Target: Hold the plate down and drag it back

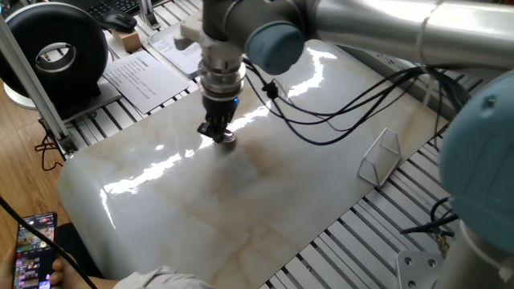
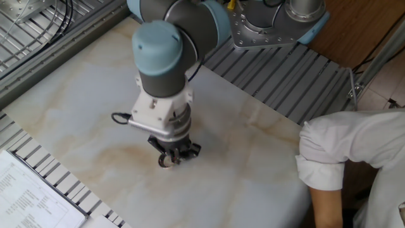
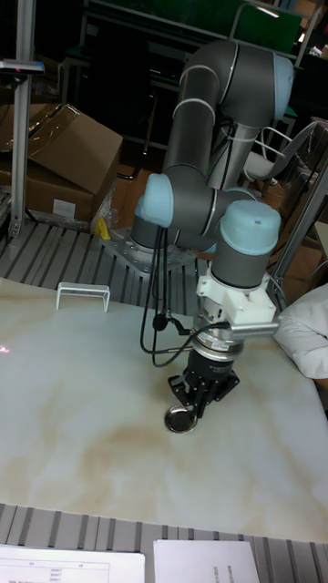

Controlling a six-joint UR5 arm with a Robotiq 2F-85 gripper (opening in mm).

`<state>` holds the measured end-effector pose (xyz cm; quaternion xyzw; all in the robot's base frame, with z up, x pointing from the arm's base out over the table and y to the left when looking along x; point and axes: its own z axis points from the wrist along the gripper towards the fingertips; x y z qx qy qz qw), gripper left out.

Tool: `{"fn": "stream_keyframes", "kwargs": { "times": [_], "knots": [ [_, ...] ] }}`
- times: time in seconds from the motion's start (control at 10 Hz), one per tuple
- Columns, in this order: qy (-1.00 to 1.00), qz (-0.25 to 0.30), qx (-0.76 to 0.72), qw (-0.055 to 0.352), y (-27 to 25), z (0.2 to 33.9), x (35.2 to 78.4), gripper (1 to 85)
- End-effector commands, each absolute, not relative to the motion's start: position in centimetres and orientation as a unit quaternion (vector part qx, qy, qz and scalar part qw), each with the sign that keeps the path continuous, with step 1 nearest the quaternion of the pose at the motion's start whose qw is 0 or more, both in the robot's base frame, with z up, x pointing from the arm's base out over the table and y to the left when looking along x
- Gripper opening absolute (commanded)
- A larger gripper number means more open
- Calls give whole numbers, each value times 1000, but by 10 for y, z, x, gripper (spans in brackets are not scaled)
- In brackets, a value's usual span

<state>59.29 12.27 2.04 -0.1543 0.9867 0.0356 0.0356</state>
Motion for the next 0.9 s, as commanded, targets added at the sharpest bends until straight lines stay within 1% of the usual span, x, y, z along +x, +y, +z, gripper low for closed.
{"fn": "stream_keyframes", "kwargs": {
  "times": [0.0, 0.1, 0.3, 0.5, 0.6, 0.7, 0.8],
  "knots": [
    [987, 29, -154, 29, 129, 27, 593, 623],
    [986, 29, -159, 26, 124, 34, 589, 620],
    [983, 36, -179, 28, 99, 45, 576, 563],
    [977, 54, -202, 29, 109, 46, 574, 497],
    [977, 65, -200, 29, 115, 47, 573, 493],
    [984, 47, -172, 18, 114, 47, 571, 490],
    [988, 34, -151, 3, 128, 50, 570, 373]
  ]
}}
